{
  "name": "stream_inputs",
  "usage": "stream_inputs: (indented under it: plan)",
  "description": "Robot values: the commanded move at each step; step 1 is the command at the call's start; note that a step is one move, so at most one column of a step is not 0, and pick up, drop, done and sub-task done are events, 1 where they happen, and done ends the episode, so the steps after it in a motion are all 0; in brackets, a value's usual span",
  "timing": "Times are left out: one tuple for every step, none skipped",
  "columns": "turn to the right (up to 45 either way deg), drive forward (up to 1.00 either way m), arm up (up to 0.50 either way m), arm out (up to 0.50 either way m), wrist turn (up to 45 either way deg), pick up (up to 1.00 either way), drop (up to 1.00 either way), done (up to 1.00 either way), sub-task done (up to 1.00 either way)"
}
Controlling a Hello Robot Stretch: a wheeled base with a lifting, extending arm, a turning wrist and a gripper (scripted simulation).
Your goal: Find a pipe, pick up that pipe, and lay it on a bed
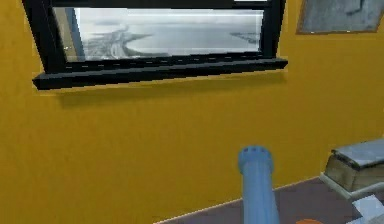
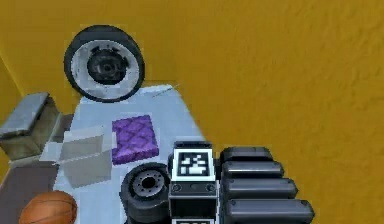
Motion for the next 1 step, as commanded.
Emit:
stream_inputs:
  plan:
    - [0.0, 0.05, 0.0, 0.0, 0.0, 0.0, 0.0, 0.0, 0.0]
